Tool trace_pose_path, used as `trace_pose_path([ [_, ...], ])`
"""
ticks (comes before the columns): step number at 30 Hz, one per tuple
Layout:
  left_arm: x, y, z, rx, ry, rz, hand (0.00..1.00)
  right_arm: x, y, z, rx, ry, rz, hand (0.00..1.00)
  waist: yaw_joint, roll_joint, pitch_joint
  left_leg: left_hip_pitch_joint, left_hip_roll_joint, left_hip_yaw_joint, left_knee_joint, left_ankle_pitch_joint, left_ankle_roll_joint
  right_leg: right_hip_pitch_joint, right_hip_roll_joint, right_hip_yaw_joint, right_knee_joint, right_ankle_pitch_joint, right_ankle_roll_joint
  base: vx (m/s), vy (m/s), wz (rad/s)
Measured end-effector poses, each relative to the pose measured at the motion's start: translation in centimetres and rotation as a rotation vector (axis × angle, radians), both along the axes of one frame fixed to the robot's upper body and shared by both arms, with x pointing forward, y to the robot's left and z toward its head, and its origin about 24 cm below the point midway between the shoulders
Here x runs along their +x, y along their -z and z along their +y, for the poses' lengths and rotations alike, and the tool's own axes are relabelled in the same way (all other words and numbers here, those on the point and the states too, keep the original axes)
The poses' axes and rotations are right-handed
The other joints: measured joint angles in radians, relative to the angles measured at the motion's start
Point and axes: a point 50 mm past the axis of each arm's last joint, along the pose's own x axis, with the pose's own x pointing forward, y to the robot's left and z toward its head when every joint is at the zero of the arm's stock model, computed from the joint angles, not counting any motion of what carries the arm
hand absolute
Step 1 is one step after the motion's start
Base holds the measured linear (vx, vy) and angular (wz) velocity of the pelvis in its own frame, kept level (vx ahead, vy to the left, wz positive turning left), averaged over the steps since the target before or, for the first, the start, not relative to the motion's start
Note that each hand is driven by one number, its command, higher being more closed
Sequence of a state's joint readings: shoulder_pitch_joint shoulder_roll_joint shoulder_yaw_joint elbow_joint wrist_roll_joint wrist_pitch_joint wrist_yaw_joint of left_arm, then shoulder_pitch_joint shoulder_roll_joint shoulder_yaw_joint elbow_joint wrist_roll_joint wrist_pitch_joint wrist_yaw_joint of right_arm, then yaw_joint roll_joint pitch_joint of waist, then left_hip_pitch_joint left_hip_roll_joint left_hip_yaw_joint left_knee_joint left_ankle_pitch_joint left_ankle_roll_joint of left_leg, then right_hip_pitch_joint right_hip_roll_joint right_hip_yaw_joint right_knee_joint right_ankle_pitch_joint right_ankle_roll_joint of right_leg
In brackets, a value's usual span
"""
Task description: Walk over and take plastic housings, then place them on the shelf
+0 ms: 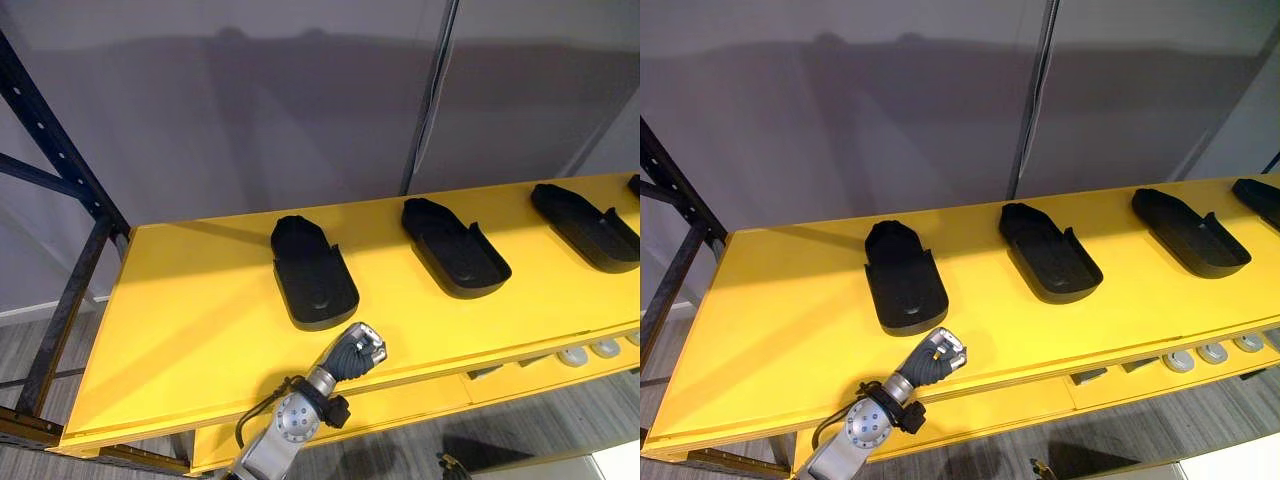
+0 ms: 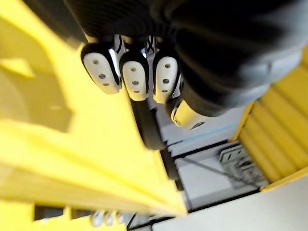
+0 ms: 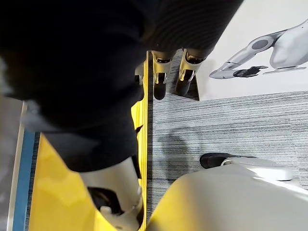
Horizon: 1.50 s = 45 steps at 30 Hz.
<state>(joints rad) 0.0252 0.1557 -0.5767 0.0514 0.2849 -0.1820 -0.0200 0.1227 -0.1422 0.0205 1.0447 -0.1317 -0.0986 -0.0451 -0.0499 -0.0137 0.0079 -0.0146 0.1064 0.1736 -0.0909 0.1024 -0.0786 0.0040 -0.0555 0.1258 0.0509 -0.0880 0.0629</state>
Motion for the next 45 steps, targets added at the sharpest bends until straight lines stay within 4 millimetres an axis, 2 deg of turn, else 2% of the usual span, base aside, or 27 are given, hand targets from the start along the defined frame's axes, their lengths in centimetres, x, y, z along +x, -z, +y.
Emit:
trace_pose_path([
  [5,0.3,1.4,0.4,0.071,-0.019,0.028,1.00,0.2,0.0,0.1,0.001,0.000,-0.005,0.00,-0.009,-0.003,-0.001,-0.002,0.000,0.000,0.000,-0.002,-0.002,0.003,0.000,-0.001,-0.009,0.002,-0.002,0.00,0.000,0.00],
  [11,1.7,1.5,2.0,0.095,-0.123,0.010,1.00,0.3,0.0,0.4,0.006,0.006,-0.006,0.00,-0.020,-0.011,-0.003,0.000,0.001,-0.005,0.000,-0.003,-0.003,0.016,0.000,-0.007,-0.021,0.006,-0.003,0.00,0.003,0.02],
  [18,2.6,1.6,2.8,0.115,-0.191,-0.005,1.00,0.3,0.0,0.6,0.014,0.023,-0.010,0.00,-0.024,-0.023,-0.007,0.000,0.001,-0.006,0.000,-0.003,-0.003,0.018,0.000,-0.007,-0.027,0.009,-0.003,0.00,0.002,0.00],
  [35,3.9,1.7,4.6,0.107,-0.384,-0.007,1.00,0.3,0.1,0.9,0.022,0.048,-0.011,0.00,-0.033,-0.037,-0.005,0.010,0.002,-0.001,-0.001,-0.008,-0.008,0.032,0.000,-0.007,-0.036,0.009,-0.003,0.00,0.000,0.00],
  [45,4.1,1.6,4.9,0.111,-0.415,-0.012,1.00,0.2,0.1,1.0,0.022,0.049,-0.010,0.00,-0.034,-0.037,-0.005,0.010,0.002,-0.003,-0.001,-0.009,-0.008,0.037,0.000,-0.011,-0.041,0.009,-0.003,0.00,0.000,0.00],
])
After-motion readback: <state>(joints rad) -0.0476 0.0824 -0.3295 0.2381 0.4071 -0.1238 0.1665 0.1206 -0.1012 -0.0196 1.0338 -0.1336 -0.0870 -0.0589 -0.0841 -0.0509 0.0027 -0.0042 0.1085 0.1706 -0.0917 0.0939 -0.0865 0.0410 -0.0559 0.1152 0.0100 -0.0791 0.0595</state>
